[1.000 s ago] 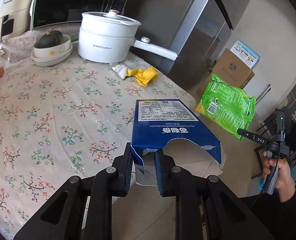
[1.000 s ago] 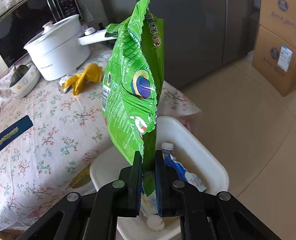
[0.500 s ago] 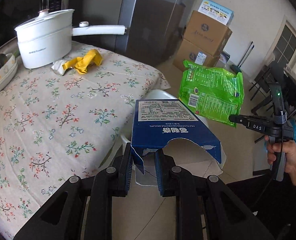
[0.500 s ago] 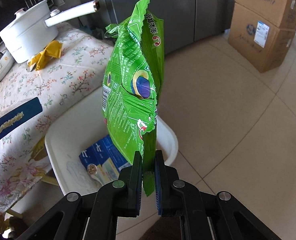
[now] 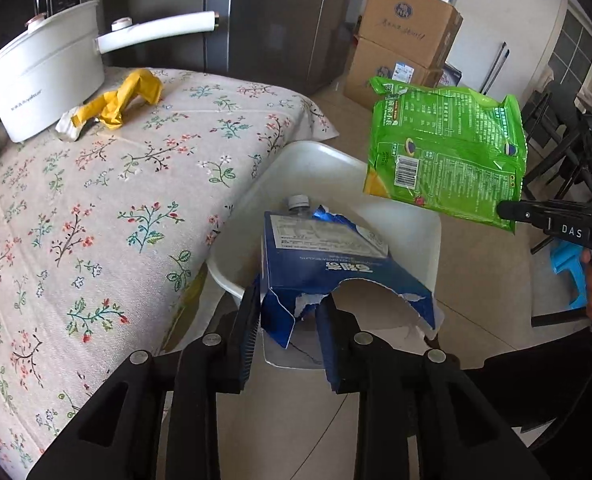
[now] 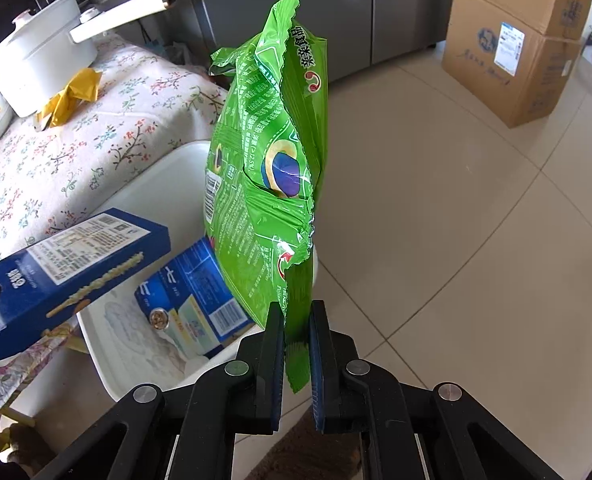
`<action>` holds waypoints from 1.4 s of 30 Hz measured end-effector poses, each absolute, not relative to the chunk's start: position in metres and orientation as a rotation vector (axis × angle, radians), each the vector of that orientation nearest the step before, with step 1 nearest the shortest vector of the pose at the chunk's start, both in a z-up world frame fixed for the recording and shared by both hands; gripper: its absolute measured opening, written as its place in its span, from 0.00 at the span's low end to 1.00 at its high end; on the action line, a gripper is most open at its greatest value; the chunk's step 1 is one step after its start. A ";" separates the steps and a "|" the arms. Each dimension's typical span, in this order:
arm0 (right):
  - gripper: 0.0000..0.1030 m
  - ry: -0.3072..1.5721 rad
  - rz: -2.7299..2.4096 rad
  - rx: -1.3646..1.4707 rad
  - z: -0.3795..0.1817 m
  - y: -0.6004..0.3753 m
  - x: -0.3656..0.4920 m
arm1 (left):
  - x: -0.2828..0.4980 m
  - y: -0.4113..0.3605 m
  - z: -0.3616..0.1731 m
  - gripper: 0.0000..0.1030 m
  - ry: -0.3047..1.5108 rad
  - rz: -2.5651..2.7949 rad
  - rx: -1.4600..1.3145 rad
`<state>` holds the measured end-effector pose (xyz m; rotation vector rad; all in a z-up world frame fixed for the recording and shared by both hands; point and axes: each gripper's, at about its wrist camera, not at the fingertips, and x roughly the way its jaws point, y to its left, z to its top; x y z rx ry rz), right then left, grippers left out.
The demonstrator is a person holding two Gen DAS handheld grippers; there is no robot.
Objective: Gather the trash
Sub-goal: 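Carry the blue box over the bin and open the left tool while the right carries the bag, then open the right tool to drop the green bag into the bin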
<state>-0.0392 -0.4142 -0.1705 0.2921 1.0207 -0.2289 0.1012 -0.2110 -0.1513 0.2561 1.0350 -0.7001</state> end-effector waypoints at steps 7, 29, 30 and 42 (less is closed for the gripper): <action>0.09 1.047 -0.230 0.283 -0.175 -0.410 -0.034 | 0.100 -0.197 -0.137 0.68 1.031 -0.664 0.228; 0.45 1.220 -0.093 0.301 -0.198 -0.357 0.010 | 0.108 -0.100 -0.101 0.71 1.020 -0.551 0.056; 0.48 1.205 -0.100 0.309 -0.195 -0.357 0.011 | 0.108 -0.097 -0.100 0.71 1.018 -0.546 0.054; 0.58 1.137 -0.100 0.341 -0.172 -0.348 0.022 | 0.115 -0.057 -0.092 0.76 1.007 -0.453 0.021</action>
